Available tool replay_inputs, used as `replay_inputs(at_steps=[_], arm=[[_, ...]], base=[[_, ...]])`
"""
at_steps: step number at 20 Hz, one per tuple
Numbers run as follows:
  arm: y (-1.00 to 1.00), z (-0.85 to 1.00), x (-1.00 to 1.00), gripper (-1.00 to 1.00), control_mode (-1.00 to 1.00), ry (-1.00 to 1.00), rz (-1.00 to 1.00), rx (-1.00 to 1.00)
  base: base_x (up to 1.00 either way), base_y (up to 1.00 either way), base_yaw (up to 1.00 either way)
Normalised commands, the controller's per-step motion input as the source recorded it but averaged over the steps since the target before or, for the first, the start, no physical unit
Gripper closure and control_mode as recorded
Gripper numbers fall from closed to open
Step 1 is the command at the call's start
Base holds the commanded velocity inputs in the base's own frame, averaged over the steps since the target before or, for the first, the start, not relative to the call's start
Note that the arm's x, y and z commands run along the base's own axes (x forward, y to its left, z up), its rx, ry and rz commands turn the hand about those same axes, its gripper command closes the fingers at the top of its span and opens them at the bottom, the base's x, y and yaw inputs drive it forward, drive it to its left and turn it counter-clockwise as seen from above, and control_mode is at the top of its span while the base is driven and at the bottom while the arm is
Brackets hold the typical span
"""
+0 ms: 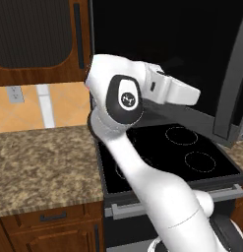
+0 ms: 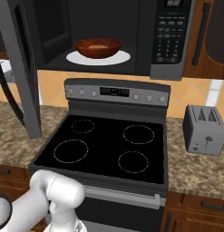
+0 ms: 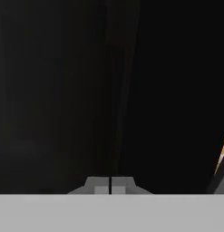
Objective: Open the microwave, place the bowl with waffle inside the microwave, then close the microwave door and turn it on.
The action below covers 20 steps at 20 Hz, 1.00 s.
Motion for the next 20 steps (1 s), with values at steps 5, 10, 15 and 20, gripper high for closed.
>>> replay_inputs(at_steps=[5, 10, 15, 20], arm=[[-0.98, 0.05, 0.66, 1.0, -1.0, 0.03, 0.18, 0.35], [-0.74, 0.0, 0.99, 1.0, -1.0, 0.0, 0.52, 0.14], [-0.52, -0.07, 1.0, 1.0, -1.0, -0.1, 0.64, 0.07], [-0.35, -0.34, 1.0, 1.0, -1.0, -0.46, 0.53, 0.0]], base=[[0.0, 0.0, 0.0], [0.0, 0.0, 0.0], [0.0, 0.0, 0.0], [0.0, 0.0, 0.0]])
